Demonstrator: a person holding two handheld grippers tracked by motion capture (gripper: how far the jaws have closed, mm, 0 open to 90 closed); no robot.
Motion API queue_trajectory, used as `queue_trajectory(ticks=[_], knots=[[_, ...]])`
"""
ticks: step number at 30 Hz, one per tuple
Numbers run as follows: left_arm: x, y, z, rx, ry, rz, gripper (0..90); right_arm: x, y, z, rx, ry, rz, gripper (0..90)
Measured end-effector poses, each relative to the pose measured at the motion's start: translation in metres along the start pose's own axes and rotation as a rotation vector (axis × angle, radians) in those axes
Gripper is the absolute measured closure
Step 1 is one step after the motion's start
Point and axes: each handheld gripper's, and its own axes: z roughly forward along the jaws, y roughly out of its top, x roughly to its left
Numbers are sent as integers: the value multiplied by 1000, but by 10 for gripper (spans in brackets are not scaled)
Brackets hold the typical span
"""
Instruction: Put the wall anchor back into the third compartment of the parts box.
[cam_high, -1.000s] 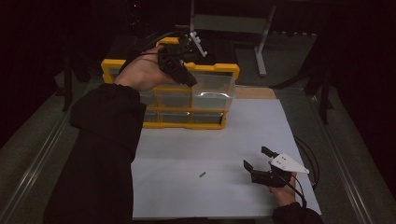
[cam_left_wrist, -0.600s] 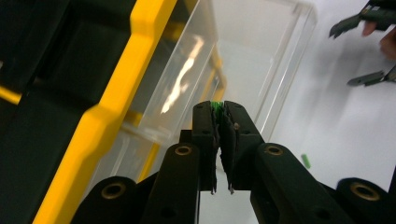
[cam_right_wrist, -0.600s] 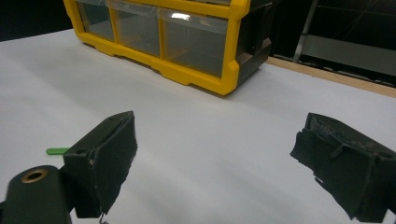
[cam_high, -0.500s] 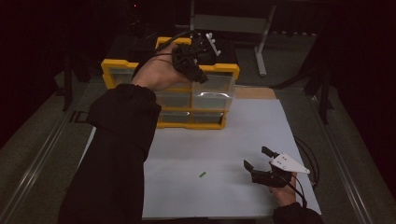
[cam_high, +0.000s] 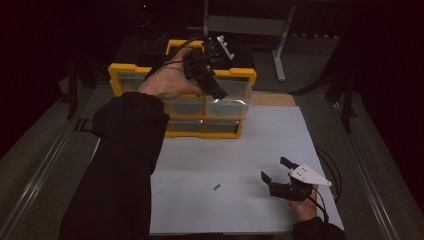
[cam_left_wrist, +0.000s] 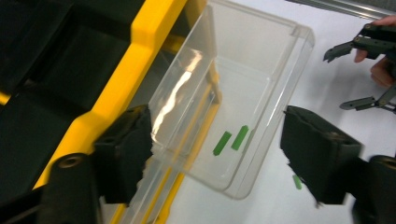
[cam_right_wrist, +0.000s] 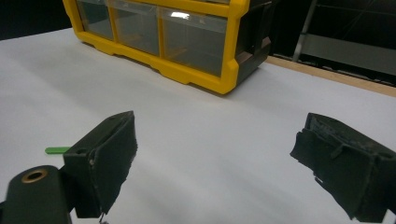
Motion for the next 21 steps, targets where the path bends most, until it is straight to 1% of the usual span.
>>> queue_trajectory(ticks=[3,8,12,14,16,17,21], knots=[[0,-5,-4,-10,4,5,212,0,0,0,1,0,-2,112],[-5,-14,-7,-4,26,29,186,0,0,0,1,0,-1,111],[-9,-23,-8,-6,30,41,147,0,0,1,0,-2,-6,111],[-10,-27,-8,3,45,47,132,0,0,0,0,-2,-8,111],[-11,-32,-9,1,43,45,114,0,0,1,1,-3,-6,111],[-12,-35,-10,-1,52,46,107,0,0,1,1,-3,-5,111],[-16,-46,-10,-19,53,44,92,0,0,1,3,-4,-5,111]])
